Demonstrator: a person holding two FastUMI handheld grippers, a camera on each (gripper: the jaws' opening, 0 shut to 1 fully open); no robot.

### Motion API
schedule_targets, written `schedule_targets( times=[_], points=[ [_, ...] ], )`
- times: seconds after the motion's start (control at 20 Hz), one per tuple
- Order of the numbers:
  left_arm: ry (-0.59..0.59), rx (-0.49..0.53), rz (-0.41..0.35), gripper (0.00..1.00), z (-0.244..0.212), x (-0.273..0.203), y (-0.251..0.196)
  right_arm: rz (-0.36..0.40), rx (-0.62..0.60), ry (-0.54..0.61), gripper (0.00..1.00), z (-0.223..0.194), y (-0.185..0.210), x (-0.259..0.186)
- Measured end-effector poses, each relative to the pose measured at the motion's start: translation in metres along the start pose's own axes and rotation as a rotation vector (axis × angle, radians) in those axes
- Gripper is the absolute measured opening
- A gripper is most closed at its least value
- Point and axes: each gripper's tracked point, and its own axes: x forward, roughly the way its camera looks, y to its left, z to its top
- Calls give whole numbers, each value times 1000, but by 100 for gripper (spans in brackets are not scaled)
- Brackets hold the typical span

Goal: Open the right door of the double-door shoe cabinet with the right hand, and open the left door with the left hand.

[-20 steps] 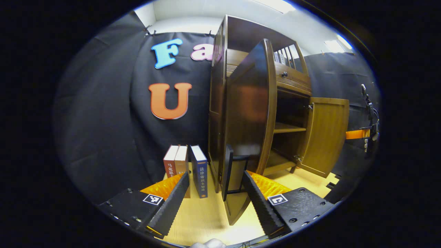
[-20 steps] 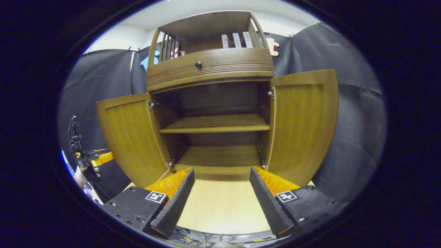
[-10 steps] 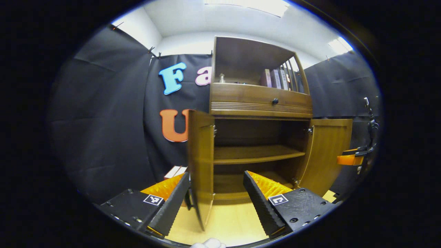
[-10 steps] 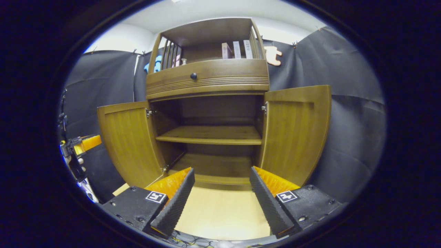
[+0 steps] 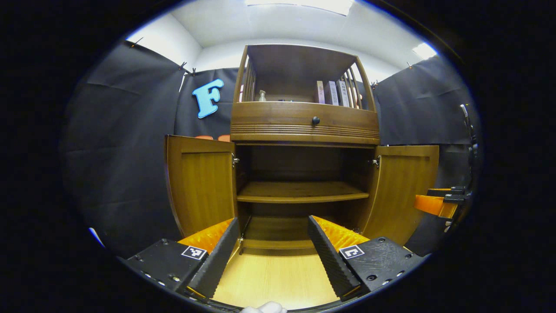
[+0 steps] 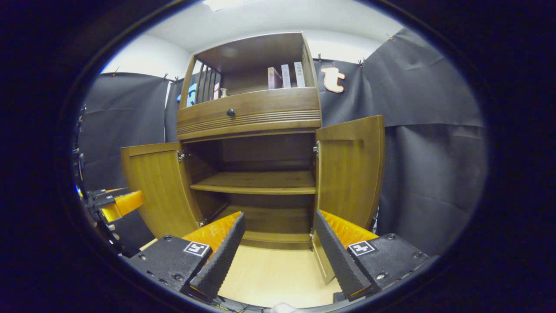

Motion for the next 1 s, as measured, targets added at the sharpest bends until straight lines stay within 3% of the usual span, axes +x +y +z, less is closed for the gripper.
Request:
schedule_targets(
  times=[0.3, 0.4, 0.5, 0.7, 0.75, 1.0],
  points=[
    [-5, -8, 14, 95, 10, -3, -8, 5, -24, -5, 100, 1, -1, -4],
    [-8, -19, 9, 100, 13, -4, -9, 1, -23, -13, 100, 3, 0, -4],
    [-9, -16, 12, 95, 14, -3, -5, 2, -18, -16, 100, 5, 4, -4],
    [-6, -23, 16, 100, 18, -3, 3, -12, -17, -27, 100, 9, 5, -5],
    [-8, -20, 17, 95, 19, -2, 4, -16, -16, -28, 100, 10, 6, -5],
    [-10, -5, 3, 95, 22, 0, 5, -30, -7, -30, 100, 11, 9, -6]
  ],
)
